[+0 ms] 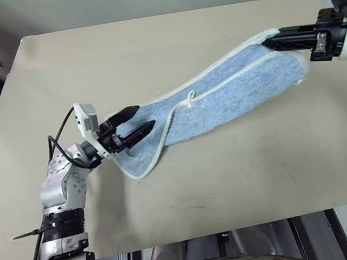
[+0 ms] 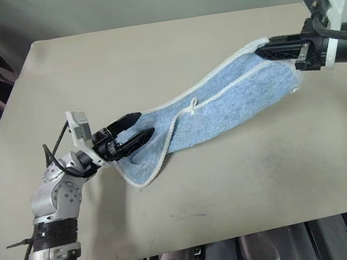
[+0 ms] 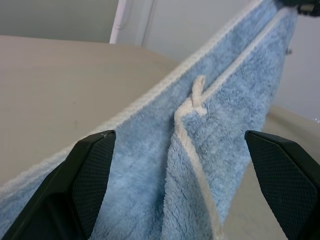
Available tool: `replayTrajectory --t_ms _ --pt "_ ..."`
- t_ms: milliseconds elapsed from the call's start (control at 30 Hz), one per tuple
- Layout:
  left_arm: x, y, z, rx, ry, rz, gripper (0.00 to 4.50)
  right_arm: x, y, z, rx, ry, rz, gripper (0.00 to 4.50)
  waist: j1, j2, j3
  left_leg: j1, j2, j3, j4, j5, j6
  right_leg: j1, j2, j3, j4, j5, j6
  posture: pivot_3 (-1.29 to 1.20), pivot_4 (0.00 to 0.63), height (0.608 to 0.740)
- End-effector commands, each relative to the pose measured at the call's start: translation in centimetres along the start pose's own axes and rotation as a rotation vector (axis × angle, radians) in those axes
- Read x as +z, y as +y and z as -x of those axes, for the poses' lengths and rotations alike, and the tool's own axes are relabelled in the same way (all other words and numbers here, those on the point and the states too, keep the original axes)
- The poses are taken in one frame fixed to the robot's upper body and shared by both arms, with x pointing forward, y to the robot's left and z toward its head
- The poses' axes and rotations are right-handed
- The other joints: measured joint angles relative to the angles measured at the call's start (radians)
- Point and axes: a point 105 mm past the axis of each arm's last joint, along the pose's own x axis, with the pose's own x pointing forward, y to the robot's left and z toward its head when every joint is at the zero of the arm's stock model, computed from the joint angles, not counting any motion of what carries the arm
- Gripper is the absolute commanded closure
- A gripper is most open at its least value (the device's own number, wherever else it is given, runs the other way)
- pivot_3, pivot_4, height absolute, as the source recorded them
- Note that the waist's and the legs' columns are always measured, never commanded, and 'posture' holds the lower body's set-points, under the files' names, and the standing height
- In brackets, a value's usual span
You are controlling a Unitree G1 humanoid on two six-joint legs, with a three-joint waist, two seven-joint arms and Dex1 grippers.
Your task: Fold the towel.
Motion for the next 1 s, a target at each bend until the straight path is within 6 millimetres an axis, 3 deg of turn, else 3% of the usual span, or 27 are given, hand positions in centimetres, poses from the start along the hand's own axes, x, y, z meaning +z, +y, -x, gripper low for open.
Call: replayTrajectory --t_ms 33,267,600,833,1000 --pt "0.6 -0.1 -0.4 -0.01 -0.018 -0.04 0.0 2.5 0.6 1.2 -0.006 -0.045 0.112 4.47 0.001 0.0 0.0 0.0 0.0 0.0 0.0 0.0 0.0 0.0 0.0 0.0 0.0 0.0 0.0 0.0 0.15 0.733" --pt "0.7 0.0 -1.0 -0.014 -0.042 -0.039 0.0 4.2 1.0 2.0 0.011 -0.076 0.199 4.47 0.002 0.0 0.0 -0.001 0.0 0.0 0.0 0.0 0.0 0.0 0.0 0.0 0.0 -0.001 0.001 0.0 0.15 0.733" --pt "2.4 4.1 -0.8 0.173 -0.131 -0.104 0.0 7.4 1.1 3.2 0.01 -0.145 0.289 4.47 0.003 0.0 0.0 -0.001 0.0 0.0 0.001 0.002 0.0 0.0 0.0 0.0 0.001 -0.001 0.001 0.0 0.15 0.733" --pt "2.1 5.7 -0.3 0.213 -0.114 -0.121 0.0 9.4 1.3 3.7 0.027 -0.208 0.333 4.47 0.004 0.0 0.0 -0.002 0.0 0.0 0.001 0.003 0.0 -0.001 0.0 0.0 0.0 -0.002 0.002 0.0 0.15 0.733" --pt "2.0 6.3 -1.1 0.21 -0.145 -0.068 0.0 9.7 1.5 4.0 0.071 -0.209 0.367 4.47 0.009 0.0 0.0 -0.004 0.0 0.0 0.001 0.004 0.001 -0.002 0.0 0.0 0.001 -0.002 0.002 0.0 0.15 0.733"
